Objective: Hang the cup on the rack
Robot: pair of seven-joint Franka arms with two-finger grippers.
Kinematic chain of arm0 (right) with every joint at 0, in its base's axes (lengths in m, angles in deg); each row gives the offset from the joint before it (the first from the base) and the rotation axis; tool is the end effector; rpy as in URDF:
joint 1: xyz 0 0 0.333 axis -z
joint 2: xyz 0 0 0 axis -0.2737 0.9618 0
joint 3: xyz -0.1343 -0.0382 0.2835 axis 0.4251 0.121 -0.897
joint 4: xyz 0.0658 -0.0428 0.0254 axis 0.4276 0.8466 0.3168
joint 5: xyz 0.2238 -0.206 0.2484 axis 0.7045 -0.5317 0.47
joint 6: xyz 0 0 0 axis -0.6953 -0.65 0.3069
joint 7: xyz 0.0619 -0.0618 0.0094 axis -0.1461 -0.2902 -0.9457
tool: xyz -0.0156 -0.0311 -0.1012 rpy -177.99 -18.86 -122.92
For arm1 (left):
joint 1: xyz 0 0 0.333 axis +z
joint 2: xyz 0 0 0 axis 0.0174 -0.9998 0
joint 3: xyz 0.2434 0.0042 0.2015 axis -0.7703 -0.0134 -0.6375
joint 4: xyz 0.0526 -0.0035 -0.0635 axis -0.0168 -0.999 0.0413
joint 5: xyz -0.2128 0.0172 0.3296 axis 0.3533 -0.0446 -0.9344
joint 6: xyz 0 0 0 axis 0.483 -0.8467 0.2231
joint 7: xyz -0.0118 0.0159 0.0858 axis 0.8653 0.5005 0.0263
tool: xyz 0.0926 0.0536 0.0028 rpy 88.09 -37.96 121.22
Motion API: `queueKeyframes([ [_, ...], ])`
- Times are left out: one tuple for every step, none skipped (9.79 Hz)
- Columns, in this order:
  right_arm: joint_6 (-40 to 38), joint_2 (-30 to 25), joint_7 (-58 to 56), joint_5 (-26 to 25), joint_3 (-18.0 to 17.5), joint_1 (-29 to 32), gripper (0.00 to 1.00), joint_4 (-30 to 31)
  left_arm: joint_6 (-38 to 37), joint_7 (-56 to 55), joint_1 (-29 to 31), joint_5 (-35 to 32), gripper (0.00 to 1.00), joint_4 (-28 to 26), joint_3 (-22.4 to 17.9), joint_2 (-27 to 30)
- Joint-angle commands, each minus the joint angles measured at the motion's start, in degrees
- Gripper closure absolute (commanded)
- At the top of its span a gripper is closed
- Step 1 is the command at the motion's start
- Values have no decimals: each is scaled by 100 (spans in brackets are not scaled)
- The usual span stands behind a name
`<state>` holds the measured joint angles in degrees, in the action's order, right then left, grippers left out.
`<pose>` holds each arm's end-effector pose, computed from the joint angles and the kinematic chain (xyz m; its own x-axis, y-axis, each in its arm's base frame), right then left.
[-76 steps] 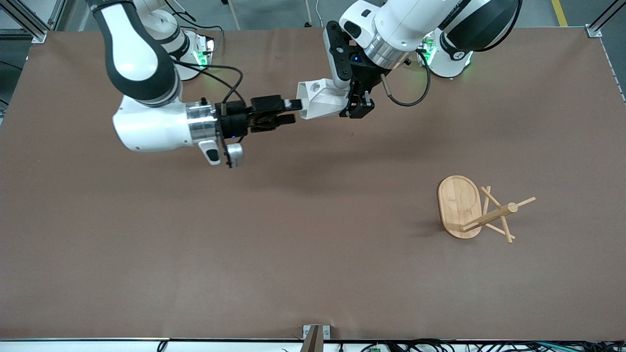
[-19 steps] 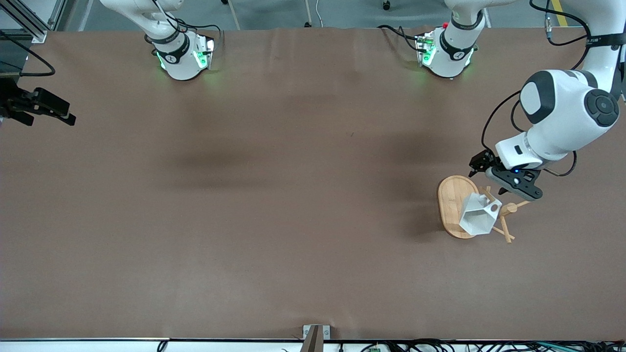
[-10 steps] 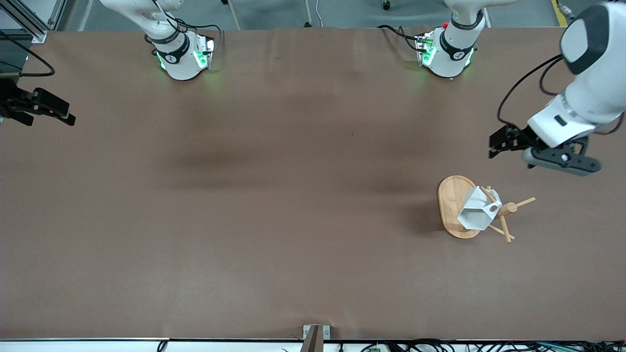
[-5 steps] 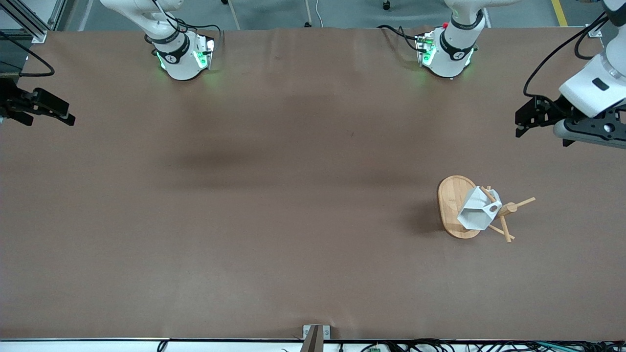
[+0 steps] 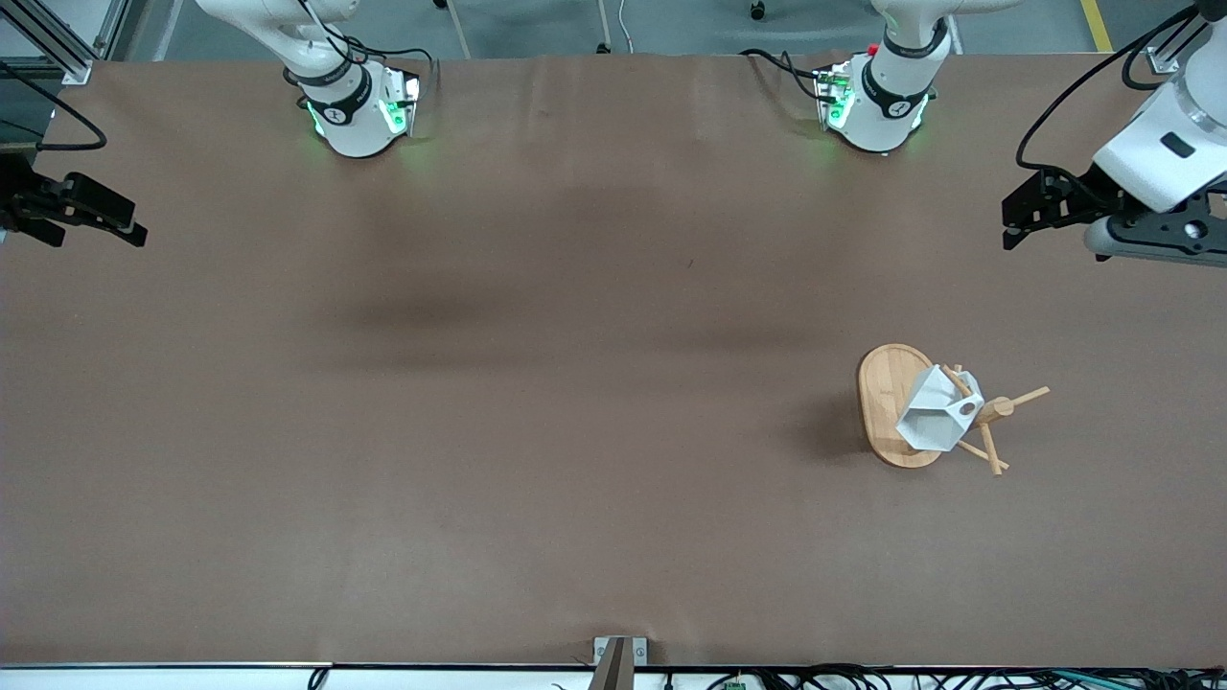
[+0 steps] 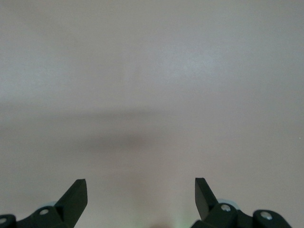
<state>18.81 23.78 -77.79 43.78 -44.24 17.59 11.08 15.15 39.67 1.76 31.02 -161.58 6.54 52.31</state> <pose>0.5328 -0.0259 0.6386 0.9987 -0.0341 -0.0378 -0.0357 -0.9984 -0.0438 0.5409 -0.0646 0.6388 0.9913 -0.1287 0.0267 -0.1281 -0.9915 -0.0249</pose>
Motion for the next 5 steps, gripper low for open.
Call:
queueKeyframes([
  [-14, 8, 42, -21, -50, 76, 0, -25, -41, -255, -38, 83, 0, -162, -100, 64],
  [-14, 8, 42, -21, -50, 76, 0, -25, -41, -230, -38, 83, 0, -162, -100, 46],
  [-14, 8, 33, -12, -50, 85, 0, -25, -41, -238, -38, 83, 0, -162, -100, 37],
  [-5, 8, 33, -21, -50, 93, 0, -25, -50, -238, -38, 91, 0, -162, -100, 37],
  [-5, 8, 33, -12, -50, 120, 0, -25, -50, -247, -38, 83, 0, -162, -100, 46],
])
